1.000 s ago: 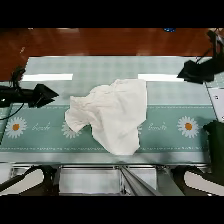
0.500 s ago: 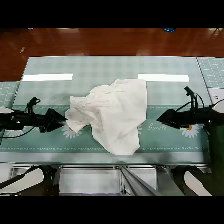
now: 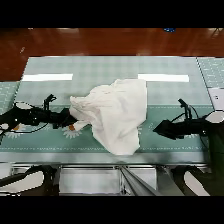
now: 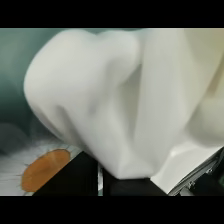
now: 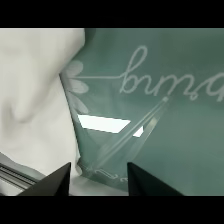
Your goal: Fold the shirts.
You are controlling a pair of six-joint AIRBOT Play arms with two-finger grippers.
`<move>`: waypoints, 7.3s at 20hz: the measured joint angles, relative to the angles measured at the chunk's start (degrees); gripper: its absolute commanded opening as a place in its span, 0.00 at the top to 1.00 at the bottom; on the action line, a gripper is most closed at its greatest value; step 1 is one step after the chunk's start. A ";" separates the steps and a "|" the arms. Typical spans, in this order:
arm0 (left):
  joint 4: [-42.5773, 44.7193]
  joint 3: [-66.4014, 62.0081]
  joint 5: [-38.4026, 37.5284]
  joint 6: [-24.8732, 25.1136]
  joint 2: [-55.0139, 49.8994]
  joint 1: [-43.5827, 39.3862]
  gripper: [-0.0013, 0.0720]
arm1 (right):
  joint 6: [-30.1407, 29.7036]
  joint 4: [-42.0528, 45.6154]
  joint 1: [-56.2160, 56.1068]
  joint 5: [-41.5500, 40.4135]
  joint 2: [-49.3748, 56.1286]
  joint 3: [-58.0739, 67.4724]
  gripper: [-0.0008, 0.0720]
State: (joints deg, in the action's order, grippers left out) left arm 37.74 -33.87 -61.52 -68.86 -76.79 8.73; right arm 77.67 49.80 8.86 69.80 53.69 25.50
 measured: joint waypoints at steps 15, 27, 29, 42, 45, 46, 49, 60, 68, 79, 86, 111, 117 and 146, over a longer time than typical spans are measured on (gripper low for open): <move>-1.40 -1.75 -2.60 1.57 -0.09 -2.01 0.94 | -4.37 -20.50 -27.39 -16.98 16.31 0.22 0.96; -9.35 -33.83 -10.29 -0.11 19.45 10.75 0.94 | 1.90 -1.22 -11.93 1.20 7.10 63.41 0.96; -9.68 -41.79 -8.20 -0.13 24.22 11.72 0.94 | 3.17 3.45 -10.60 4.11 5.16 73.07 0.96; 17.59 -67.38 -8.76 -7.80 45.53 11.37 0.94 | 10.49 24.61 -9.20 14.78 -14.43 86.23 0.96; 23.93 -66.49 -11.15 -10.45 46.60 7.26 0.94 | 12.04 25.79 -9.20 18.49 -15.23 83.89 0.96; 25.20 -65.07 -12.02 -11.21 46.49 6.47 0.94 | 12.41 25.97 -9.20 18.99 -15.39 81.96 0.96; 25.90 -56.87 -13.97 -12.59 45.48 5.22 0.94 | 13.03 26.49 -9.20 17.79 -15.54 72.72 0.96; 14.58 -28.17 1.97 -5.68 12.92 3.58 0.94 | 8.22 22.14 -9.20 -7.54 14.53 48.15 0.96; 6.51 -44.44 2.47 -4.70 -12.61 1.79 0.29 | 10.34 8.92 -6.56 -11.93 40.96 66.88 0.42; 24.57 -26.95 -16.35 -9.84 -0.15 24.22 0.29 | 6.95 9.55 10.19 5.42 28.96 52.24 0.42; 23.45 -0.26 -14.05 -5.49 8.33 38.56 0.29 | -4.96 -4.15 12.17 -0.52 10.27 20.90 0.43; 8.59 10.21 -8.15 5.73 7.63 28.17 0.94 | -1.64 10.14 28.96 2.45 3.10 5.99 0.42; 8.39 10.21 -8.13 5.84 7.63 27.93 0.94 | -1.11 10.43 22.97 3.39 9.77 4.39 0.42; 0.44 -51.71 6.21 2.14 45.31 23.52 0.94 | 2.34 6.99 5.22 2.14 -9.79 76.39 0.96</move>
State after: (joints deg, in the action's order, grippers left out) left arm 38.17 -85.58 -55.31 -66.72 -31.48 32.25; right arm 80.01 56.80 14.09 71.94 43.90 101.89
